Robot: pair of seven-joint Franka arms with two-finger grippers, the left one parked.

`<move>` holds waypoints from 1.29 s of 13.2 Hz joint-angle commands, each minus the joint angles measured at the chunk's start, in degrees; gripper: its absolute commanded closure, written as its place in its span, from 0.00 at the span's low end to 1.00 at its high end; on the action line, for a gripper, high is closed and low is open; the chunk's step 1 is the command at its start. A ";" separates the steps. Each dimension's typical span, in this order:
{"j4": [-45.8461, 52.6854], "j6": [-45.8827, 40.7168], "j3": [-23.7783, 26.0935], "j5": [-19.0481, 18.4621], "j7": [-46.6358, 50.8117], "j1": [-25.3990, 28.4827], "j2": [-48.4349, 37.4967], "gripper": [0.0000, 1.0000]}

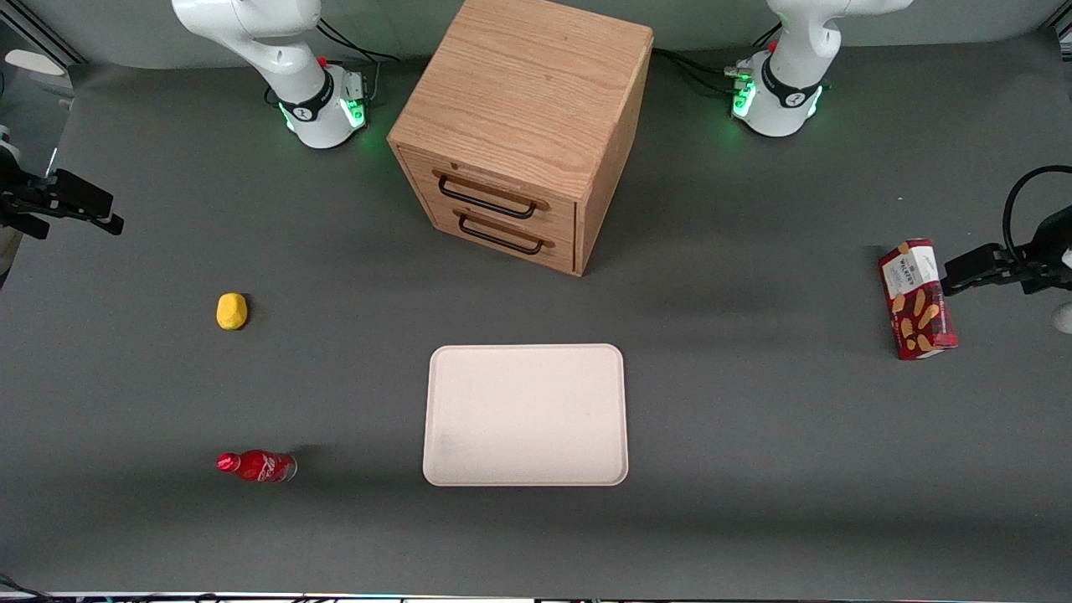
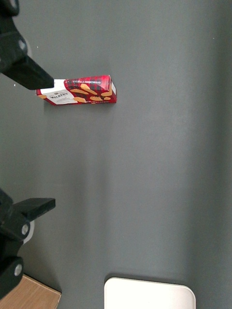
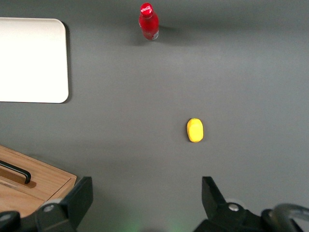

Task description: Place coke bottle on tray

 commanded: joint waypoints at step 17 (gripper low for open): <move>17.03 -0.67 -0.72 0.96 1.16 0.36 13.29 0.00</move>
